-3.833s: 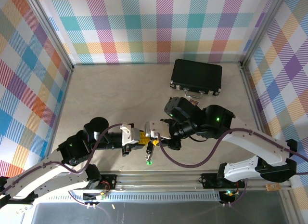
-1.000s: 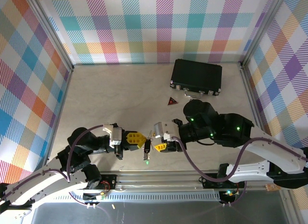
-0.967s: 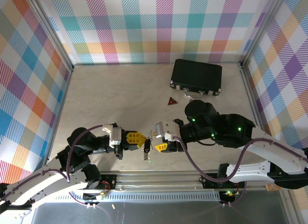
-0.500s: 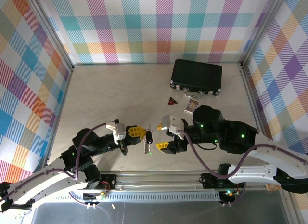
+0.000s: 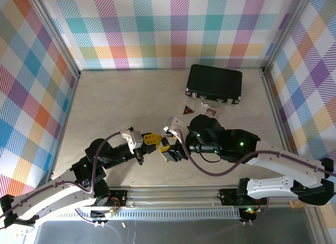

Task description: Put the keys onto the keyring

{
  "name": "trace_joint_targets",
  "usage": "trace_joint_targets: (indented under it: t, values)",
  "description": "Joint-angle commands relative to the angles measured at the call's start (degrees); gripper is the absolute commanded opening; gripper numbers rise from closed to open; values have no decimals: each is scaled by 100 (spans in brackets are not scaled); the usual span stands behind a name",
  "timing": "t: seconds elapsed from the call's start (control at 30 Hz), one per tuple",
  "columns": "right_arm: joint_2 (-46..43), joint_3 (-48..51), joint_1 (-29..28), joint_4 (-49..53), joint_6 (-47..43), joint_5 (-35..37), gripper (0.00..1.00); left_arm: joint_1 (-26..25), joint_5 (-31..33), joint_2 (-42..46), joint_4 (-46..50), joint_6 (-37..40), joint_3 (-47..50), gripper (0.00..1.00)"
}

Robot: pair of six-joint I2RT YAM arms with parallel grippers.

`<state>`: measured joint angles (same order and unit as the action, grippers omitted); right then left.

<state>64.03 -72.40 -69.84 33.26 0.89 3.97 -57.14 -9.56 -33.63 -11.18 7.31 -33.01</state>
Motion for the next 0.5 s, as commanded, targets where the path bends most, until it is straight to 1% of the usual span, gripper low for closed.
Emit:
trace_joint_targets:
  t: [0.0,0.2,0.37,0.47]
  values:
    - [30,-279,-29,119,184,315,58,-16,-93,135,-447,62,31,0]
    - [0,-293,-29,181,130,410,35,-16,-124,208,-429,68,85,0]
    - [-83,-239,-29,181,63,377,28,-18,-182,237,-386,86,94,0]
    - [-164,-206,-29,170,48,326,28,-16,-203,264,-325,104,89,0]
